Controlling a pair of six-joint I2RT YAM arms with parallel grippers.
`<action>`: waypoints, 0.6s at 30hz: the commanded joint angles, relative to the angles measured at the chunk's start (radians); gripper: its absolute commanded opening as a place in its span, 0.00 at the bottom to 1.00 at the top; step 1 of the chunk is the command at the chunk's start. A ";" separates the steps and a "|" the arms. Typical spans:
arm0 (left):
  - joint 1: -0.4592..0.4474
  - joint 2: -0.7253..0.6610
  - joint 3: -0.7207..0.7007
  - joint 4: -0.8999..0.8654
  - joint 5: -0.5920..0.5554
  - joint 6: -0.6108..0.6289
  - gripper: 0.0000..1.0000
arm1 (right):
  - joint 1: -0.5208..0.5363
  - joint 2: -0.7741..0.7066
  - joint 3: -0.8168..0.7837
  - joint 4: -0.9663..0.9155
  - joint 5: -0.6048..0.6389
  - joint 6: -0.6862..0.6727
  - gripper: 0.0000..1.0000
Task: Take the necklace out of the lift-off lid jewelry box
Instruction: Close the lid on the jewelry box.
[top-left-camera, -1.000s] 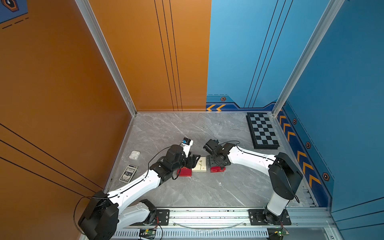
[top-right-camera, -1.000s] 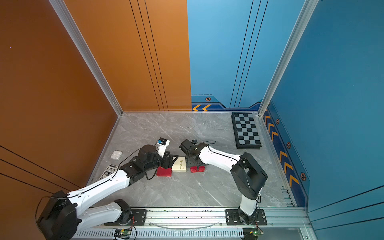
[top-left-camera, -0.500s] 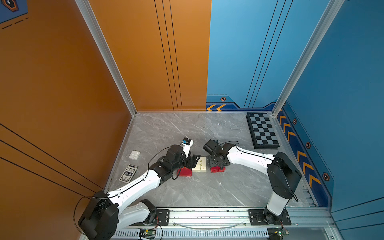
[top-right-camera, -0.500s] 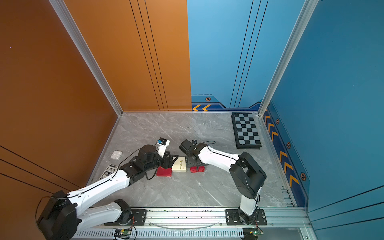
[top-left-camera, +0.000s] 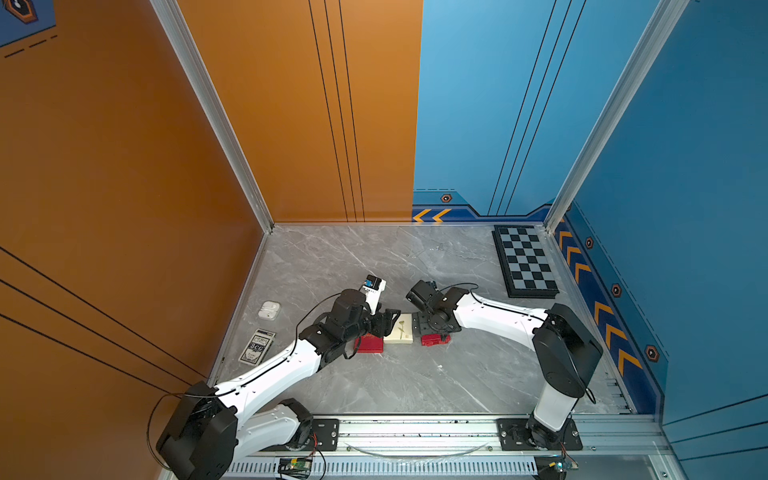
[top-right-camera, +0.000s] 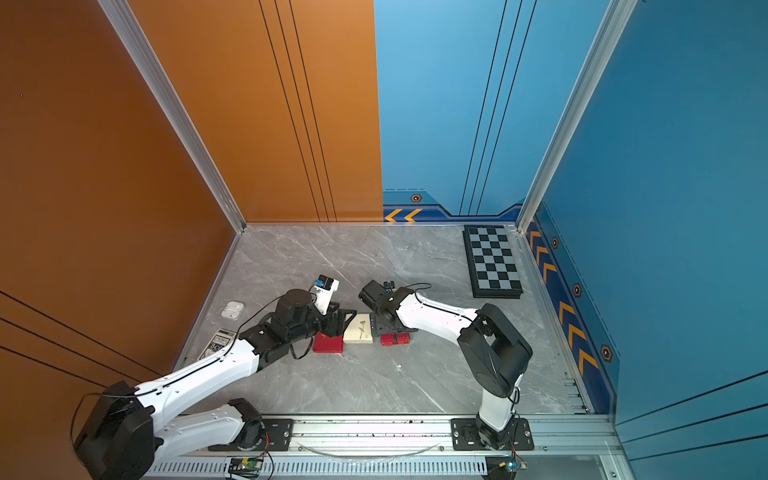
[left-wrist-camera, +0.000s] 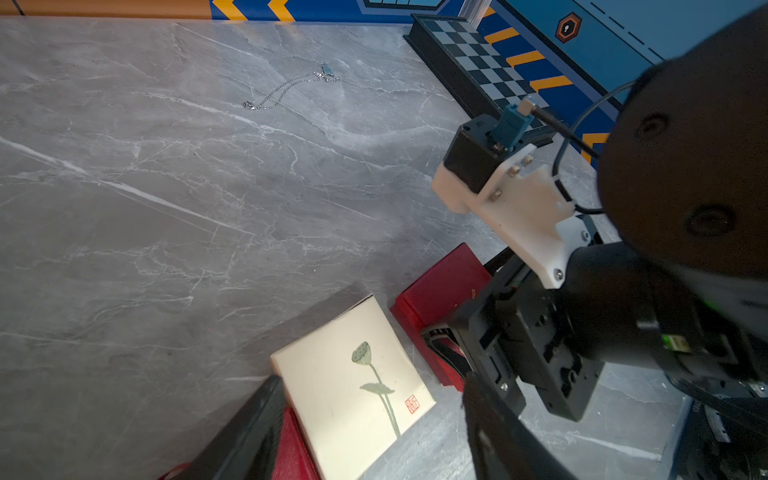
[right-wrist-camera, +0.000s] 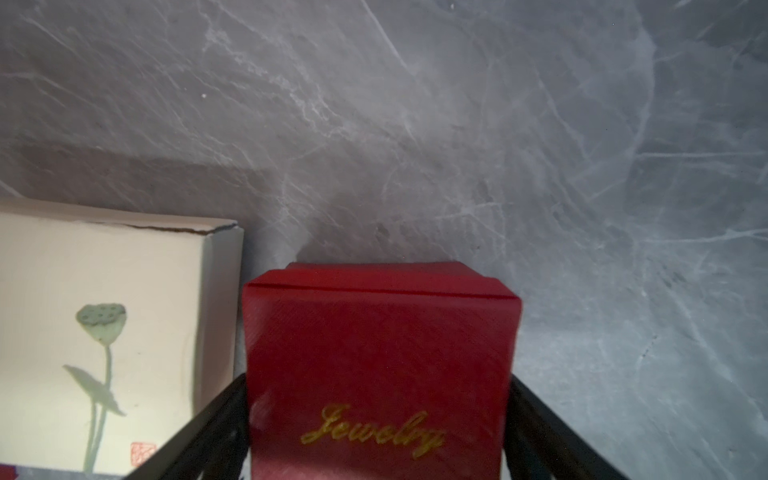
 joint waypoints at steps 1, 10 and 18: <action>0.009 -0.011 -0.013 -0.001 0.022 0.015 0.70 | -0.010 0.005 -0.011 0.005 -0.008 -0.002 0.91; 0.009 -0.007 -0.010 -0.001 0.023 0.015 0.71 | -0.022 -0.007 -0.020 0.012 -0.019 -0.004 0.91; 0.009 -0.003 -0.007 -0.001 0.027 0.015 0.72 | -0.033 -0.037 -0.020 0.018 -0.026 -0.016 0.91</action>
